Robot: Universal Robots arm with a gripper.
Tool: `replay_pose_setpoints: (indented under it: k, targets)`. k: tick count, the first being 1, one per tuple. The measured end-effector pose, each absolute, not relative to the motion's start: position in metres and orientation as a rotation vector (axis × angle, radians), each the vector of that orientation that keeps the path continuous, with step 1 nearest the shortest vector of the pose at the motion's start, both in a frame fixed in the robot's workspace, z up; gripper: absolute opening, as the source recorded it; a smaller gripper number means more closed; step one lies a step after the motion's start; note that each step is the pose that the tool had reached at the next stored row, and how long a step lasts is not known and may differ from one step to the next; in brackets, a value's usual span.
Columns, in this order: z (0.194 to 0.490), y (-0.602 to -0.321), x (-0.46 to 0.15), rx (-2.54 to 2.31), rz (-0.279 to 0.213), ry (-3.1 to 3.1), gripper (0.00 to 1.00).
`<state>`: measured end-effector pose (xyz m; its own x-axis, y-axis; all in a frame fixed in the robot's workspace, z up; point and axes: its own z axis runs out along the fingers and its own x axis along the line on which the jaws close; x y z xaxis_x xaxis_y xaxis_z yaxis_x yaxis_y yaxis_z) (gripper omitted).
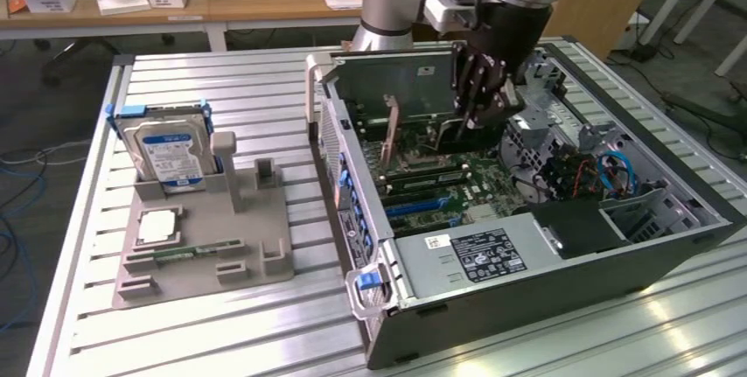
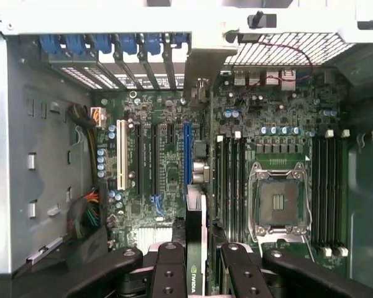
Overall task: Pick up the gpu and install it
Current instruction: 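Insert the gpu into the slot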
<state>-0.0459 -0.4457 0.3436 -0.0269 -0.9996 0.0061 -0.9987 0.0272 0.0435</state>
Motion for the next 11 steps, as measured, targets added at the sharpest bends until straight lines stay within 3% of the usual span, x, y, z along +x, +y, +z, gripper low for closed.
replay_pose_setpoints:
  k: [11]
  targets:
    - [0.324, -0.446, -0.051, 2.205, -0.041, -2.187, 0.27]
